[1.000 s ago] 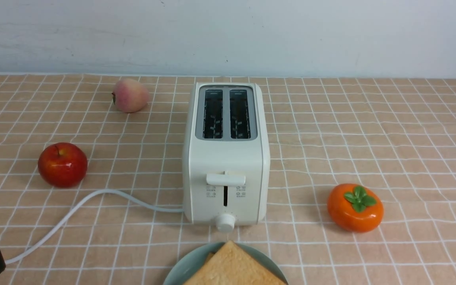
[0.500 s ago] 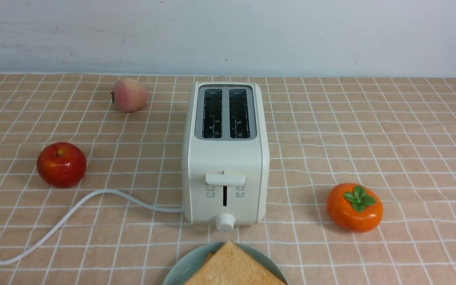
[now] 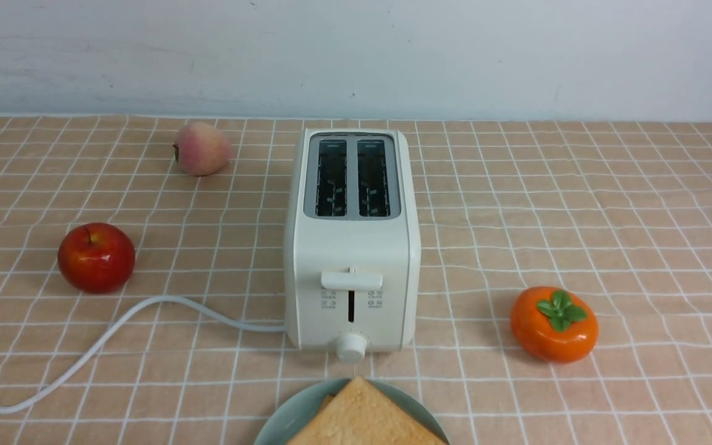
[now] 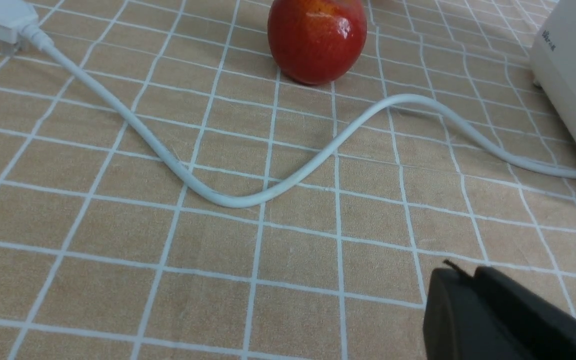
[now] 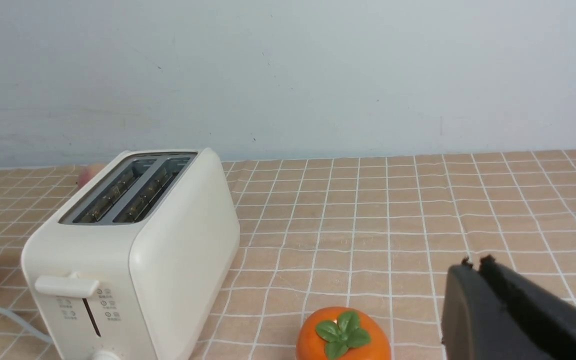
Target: Take toasted bread from bread machine on light coffee tablecloth place on plate.
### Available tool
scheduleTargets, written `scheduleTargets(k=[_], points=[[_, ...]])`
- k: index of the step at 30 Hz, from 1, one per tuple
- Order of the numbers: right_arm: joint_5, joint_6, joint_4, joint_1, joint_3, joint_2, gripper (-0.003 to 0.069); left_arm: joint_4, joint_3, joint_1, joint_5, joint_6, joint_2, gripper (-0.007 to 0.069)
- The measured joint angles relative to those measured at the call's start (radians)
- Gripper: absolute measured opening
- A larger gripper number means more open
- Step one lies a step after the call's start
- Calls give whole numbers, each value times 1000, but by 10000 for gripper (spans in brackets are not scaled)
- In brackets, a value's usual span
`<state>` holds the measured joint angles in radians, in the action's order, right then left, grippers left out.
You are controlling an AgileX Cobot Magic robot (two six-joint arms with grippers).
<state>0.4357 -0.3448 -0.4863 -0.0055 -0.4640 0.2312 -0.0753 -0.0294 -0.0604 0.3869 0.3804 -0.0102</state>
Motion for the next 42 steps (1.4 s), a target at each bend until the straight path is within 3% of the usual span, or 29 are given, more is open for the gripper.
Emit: scheduleTargets(k=[14, 27, 29, 39, 42], points=[[0, 0, 0, 0, 0, 0, 26, 0, -1, 0, 0, 0, 0, 38], [9, -22, 83, 14, 31, -4, 37, 0, -1, 0, 1, 0, 0, 38], [9, 8, 150, 19, 66, -21, 41, 0, -1, 0, 1, 0, 0, 38], [-153, 413, 540, 20, 435, -212, 55, 0, -1, 0, 3, 0, 0, 50], [-127, 459, 566, 20, 482, -235, 58, 0, -1, 0, 3, 0, 0, 54]])
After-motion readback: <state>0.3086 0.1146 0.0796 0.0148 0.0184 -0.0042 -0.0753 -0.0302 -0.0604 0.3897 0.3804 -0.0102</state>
